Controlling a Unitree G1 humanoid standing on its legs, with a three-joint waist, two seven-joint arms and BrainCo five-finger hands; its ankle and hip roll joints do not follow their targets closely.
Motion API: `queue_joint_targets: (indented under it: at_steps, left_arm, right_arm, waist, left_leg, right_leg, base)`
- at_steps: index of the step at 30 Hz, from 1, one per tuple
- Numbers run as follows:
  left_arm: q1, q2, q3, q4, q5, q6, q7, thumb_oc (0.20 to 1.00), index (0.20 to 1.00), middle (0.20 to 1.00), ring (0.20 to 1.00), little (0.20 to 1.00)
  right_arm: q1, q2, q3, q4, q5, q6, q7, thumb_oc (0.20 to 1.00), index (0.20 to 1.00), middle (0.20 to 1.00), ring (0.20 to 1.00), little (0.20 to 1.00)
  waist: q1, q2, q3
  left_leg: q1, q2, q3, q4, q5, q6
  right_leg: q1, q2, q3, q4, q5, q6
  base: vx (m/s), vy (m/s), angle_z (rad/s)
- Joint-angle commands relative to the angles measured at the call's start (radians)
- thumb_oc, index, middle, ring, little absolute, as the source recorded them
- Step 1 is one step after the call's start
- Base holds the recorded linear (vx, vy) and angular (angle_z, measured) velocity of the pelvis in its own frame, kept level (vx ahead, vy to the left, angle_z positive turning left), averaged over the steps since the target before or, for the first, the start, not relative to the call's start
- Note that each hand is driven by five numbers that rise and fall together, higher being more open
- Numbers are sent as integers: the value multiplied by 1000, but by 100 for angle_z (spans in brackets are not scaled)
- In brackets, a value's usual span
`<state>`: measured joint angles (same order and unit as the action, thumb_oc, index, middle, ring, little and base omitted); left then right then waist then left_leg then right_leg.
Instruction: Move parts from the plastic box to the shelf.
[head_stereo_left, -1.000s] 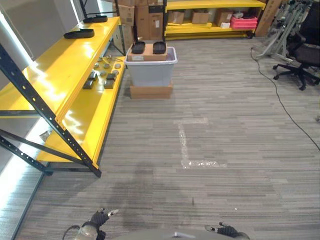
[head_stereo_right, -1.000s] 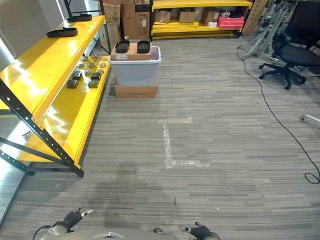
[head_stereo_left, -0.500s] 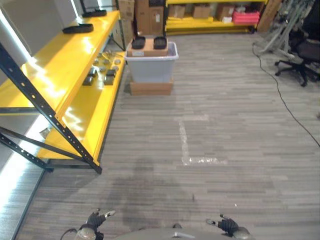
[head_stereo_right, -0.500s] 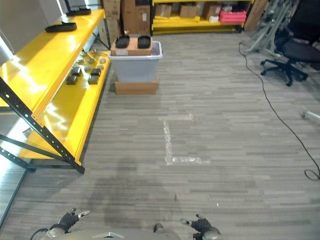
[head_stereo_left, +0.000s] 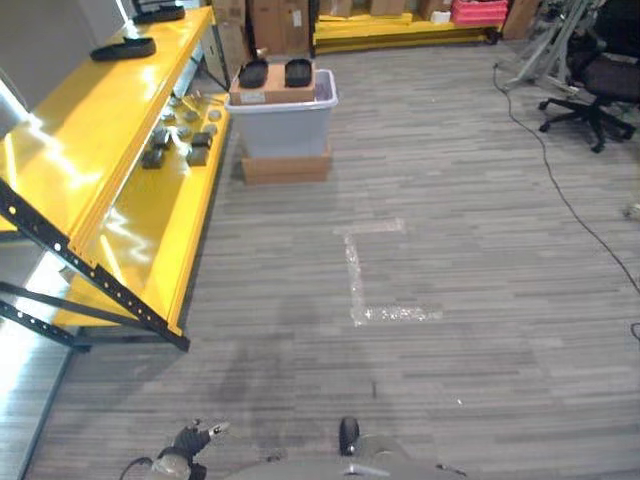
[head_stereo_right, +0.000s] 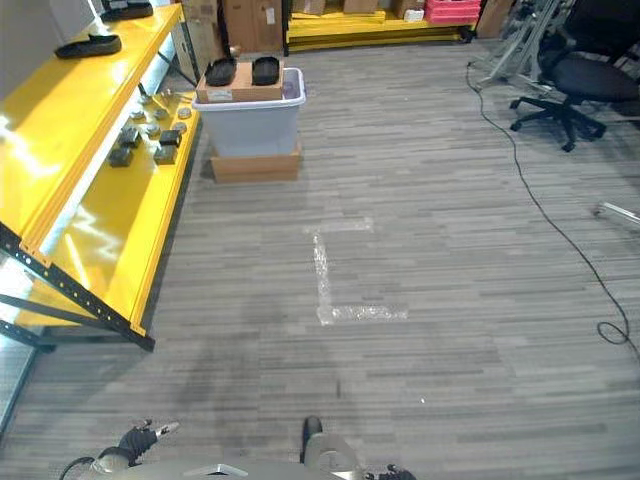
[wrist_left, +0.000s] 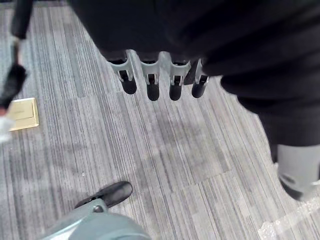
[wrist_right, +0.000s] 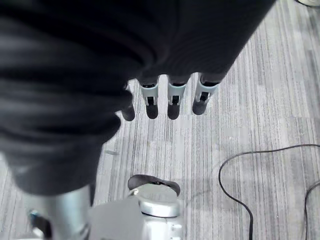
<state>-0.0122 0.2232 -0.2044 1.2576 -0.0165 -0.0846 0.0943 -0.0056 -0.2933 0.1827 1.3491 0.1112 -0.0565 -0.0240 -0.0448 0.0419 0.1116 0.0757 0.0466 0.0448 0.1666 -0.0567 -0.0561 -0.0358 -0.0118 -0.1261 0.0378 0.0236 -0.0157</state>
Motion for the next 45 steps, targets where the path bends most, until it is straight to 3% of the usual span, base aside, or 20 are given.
queue_joint_targets:
  at_steps: [1, 4, 6, 9, 11, 13, 16, 19, 21, 22, 23, 25, 27, 30, 32, 36, 38, 41, 42, 45]
  left_arm:
    - [-81, 7, -31, -22, -5, -15, -9, 1000, 1000, 1000, 1000, 1000]
    - [-86, 4, -40, -18, -1, -16, -12, 1000, 1000, 1000, 1000, 1000]
    - [-70, 1, -44, -19, 4, -16, -16, 1000, 1000, 1000, 1000, 1000]
    - [-56, -8, -64, -1, 26, -12, -16, 1000, 1000, 1000, 1000, 1000]
    - [-48, -8, -66, 15, 33, -9, -18, 1000, 1000, 1000, 1000, 1000]
    - [-39, -6, -59, 24, 37, -3, -20, 1000, 1000, 1000, 1000, 1000]
    - [-20, -3, -42, 53, 54, 5, -20, 1000, 1000, 1000, 1000, 1000]
    - [-18, 10, -38, 63, 75, 10, -17, 1000, 1000, 1000, 1000, 1000]
    - [-30, 23, -36, 46, 72, 10, -10, 1000, 1000, 1000, 1000, 1000]
    - [-30, 24, -36, 46, 72, 10, -10, 1000, 1000, 1000, 1000, 1000]
    - [-65, 41, -40, 24, 63, 11, 0, 1000, 1000, 1000, 1000, 1000]
    - [-87, 48, -39, 20, 56, 10, 11, 1000, 1000, 1000, 1000, 1000]
    - [-99, 45, -35, 20, 37, 8, 16, 1000, 1000, 1000, 1000, 1000]
    - [-111, 40, -40, 17, 33, 6, 17, 1000, 1000, 1000, 1000, 1000]
    - [-124, 30, -53, 15, 39, 4, 20, 1000, 1000, 1000, 1000, 1000]
    - [-108, 17, -49, 20, 41, 1, 17, 1000, 1000, 1000, 1000, 1000]
    - [-97, 9, -35, 26, 22, 1, 19, 1000, 1000, 1000, 1000, 1000]
    - [-99, 0, -31, 21, 7, -1, 16, 1000, 1000, 1000, 1000, 1000]
    - [-104, 2, -31, 21, 7, 0, 20, 1000, 1000, 1000, 1000, 1000]
    - [-99, 4, -30, 20, 4, 1, 16, 1000, 1000, 1000, 1000, 1000]
  right_arm:
    - [-61, -51, 30, -2, 5, -12, 11, 1000, 1000, 1000, 1000, 1000]
    - [-70, -58, 30, -21, 12, -14, 12, 1000, 1000, 1000, 1000, 1000]
    - [-76, -65, 36, -32, 13, -15, 10, 1000, 1000, 1000, 1000, 1000]
    - [-87, -68, 48, -35, 9, -18, 3, 1000, 1000, 1000, 1000, 1000]
    - [-103, -65, 53, -38, 13, -23, -3, 1000, 1000, 1000, 1000, 1000]
    - [-114, -54, 59, -43, 17, -24, 0, 1000, 1000, 1000, 1000, 1000]
    - [-109, -25, 64, -65, 23, -27, 9, 1000, 1000, 1000, 1000, 1000]
    - [-99, 8, 59, -86, 42, -32, 12, 1000, 1000, 1000, 1000, 1000]
    - [-100, 24, 72, -99, 35, -31, 16, 1000, 1000, 1000, 1000, 1000]
    - [-100, 24, 72, -99, 35, -31, 16, 1000, 1000, 1000, 1000, 1000]
    - [-117, 33, 89, -120, 20, -31, 10, 1000, 1000, 1000, 1000, 1000]
    - [-124, 38, 92, -129, 12, -26, 11, 1000, 1000, 1000, 1000, 1000]
    - [-124, 34, 95, -129, 4, -27, 7, 1000, 1000, 1000, 1000, 1000]
    - [-124, 29, 94, -126, 6, -26, -3, 1000, 1000, 1000, 1000, 1000]
    - [-123, 22, 94, -111, -5, -20, -11, 1000, 1000, 1000, 1000, 1000]
    - [-98, 12, 97, -81, -33, -15, -3, 1000, 1000, 1000, 1000, 1000]
    - [-88, 6, 104, -65, -46, -15, 2, 1000, 1000, 1000, 1000, 1000]
    - [-101, -28, 125, -64, -83, -13, 7, 1000, 1000, 1000, 1000, 1000]
    - [-106, -39, 130, -60, -100, -11, 5, 1000, 1000, 1000, 1000, 1000]
    - [-110, -61, 131, -44, -119, -7, -4, 1000, 1000, 1000, 1000, 1000]
  waist:
    - [17, -40, 48]
    - [23, -58, 59]
    - [48, -59, 51]
    - [80, -44, 55]
    - [101, -37, 54]
    - [117, -32, 44]
    - [126, -42, 9]
    - [118, -54, -18]
    - [108, -57, -9]
    - [108, -58, -10]
    - [92, -50, 16]
    - [96, -34, 19]
    - [89, -35, 28]
    - [74, -45, 31]
    - [44, -42, 36]
    - [31, -42, 15]
    - [34, -35, 10]
    - [56, -44, 52]
    - [66, -53, 61]
    - [93, -62, 68]
  left_leg:
    - [-85, -90, -65, 198, 52, -22]
    - [-151, -91, -41, 238, 55, -23]
    - [-199, -83, -11, 79, 48, -4]
    - [-246, -96, -49, -86, 148, 1]
    - [-273, -97, -69, -152, 182, -5]
    - [-255, -90, -59, -155, 206, 1]
    - [-229, -93, -52, -132, 186, 22]
    - [-183, -99, -37, -126, 148, 49]
    - [-158, -101, -32, -119, 122, 72]
    - [-159, -102, -31, -119, 122, 73]
    - [-127, -90, -29, -121, 104, 82]
    - [-58, -71, -7, -162, 76, 79]
    - [-26, -72, -15, -174, 59, 71]
    - [0, -83, -22, -183, 42, 65]
    - [52, -79, -42, -199, 13, 54]
    - [85, -60, -64, -154, -41, 33]
    - [60, -50, -75, -47, -19, 9]
    - [-68, -87, -111, 210, 52, -21]
    - [-98, -86, -97, 226, 67, -26]
    - [-168, -61, -36, 87, 45, -15]
  right_leg:
    - [51, -28, 31, 30, -20, 74]
    - [77, -42, 29, 18, -23, 70]
    - [116, -41, 27, -17, -35, 75]
    - [166, -15, 38, -54, -48, 77]
    - [191, 6, 59, -67, -65, 78]
    - [213, 17, 72, -65, -83, 78]
    - [247, 2, 74, -32, -124, 92]
    - [225, -12, 87, 93, -124, 123]
    - [154, -26, 92, 267, -62, 161]
    - [151, -27, 93, 270, -64, 161]
    - [67, -28, 83, 409, -13, 189]
    - [7, -110, -59, 314, -48, 168]
    - [5, -115, -93, 205, -38, 152]
    - [-14, -108, -83, 89, 11, 151]
    - [-69, -94, -17, 34, 64, 162]
    - [-54, -90, -17, 52, 47, 147]
    - [-26, -81, -36, 49, 25, 122]
    - [21, -90, -47, 39, 13, 96]
    - [38, -94, -55, 28, 8, 90]
    - [96, -99, -88, -20, -11, 96]
  base:
    - [120, -133, -26]
    - [167, -87, -25]
    - [280, -25, 20]
    - [246, 10, 5]
    - [244, 21, -19]
    - [248, 58, -56]
    - [334, 141, -40]
    - [267, 167, -12]
    - [141, 150, -6]
    - [122, 149, 6]
    - [189, 138, 3]
    - [280, 81, 0]
    - [247, -44, -34]
    - [208, -56, -13]
    - [355, -125, 5]
    - [365, -207, 37]
    - [269, -225, 43]
    - [167, -205, 23]
    - [159, -184, -9]
    - [236, -116, 18]
